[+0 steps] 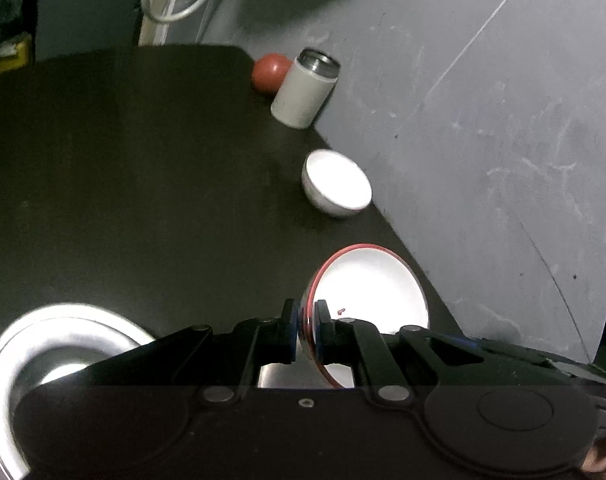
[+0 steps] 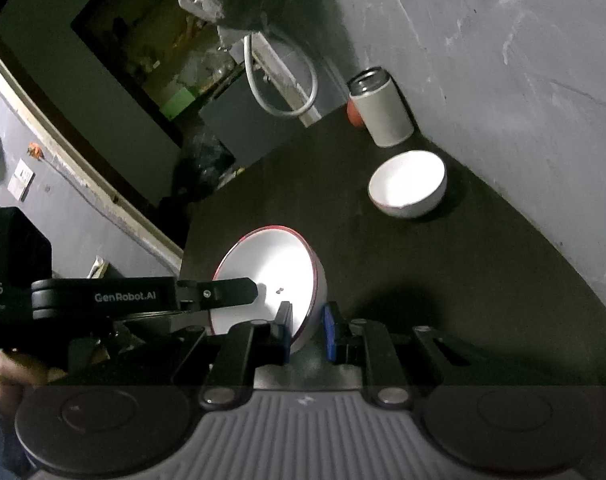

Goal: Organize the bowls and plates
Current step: 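Carry the white bowl with the left gripper over the steel bowl, then lower the white bowl into the steel bowl with the left gripper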

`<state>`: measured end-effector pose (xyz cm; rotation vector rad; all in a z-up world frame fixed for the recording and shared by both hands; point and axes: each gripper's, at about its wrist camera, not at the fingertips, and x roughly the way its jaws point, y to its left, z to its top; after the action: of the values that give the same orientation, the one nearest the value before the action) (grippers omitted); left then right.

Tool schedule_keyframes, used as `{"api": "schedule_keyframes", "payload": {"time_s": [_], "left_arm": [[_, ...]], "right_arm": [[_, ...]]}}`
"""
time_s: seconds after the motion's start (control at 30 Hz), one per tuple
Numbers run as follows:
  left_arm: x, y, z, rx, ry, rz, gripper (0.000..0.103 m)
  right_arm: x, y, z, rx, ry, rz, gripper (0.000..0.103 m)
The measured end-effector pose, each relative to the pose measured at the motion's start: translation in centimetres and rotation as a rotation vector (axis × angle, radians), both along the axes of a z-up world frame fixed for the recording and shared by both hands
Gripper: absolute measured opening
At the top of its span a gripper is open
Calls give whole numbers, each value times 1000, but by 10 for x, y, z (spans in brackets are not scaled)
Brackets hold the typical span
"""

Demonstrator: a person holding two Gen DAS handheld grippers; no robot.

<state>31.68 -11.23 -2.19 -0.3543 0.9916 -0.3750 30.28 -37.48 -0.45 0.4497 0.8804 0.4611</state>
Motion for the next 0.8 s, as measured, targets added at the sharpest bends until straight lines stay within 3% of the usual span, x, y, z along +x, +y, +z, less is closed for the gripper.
{"api": "schedule_keyframes", "payload": {"time_s": [0.43, 0.8], "left_arm": [[-15, -2, -17, 10, 106, -18, 10], [-19, -4, -22, 31, 140, -20, 11]], "right_arm": [[-15, 2, -8, -62, 78, 48, 18], [-17, 3, -11, -71, 111, 69, 18]]}}
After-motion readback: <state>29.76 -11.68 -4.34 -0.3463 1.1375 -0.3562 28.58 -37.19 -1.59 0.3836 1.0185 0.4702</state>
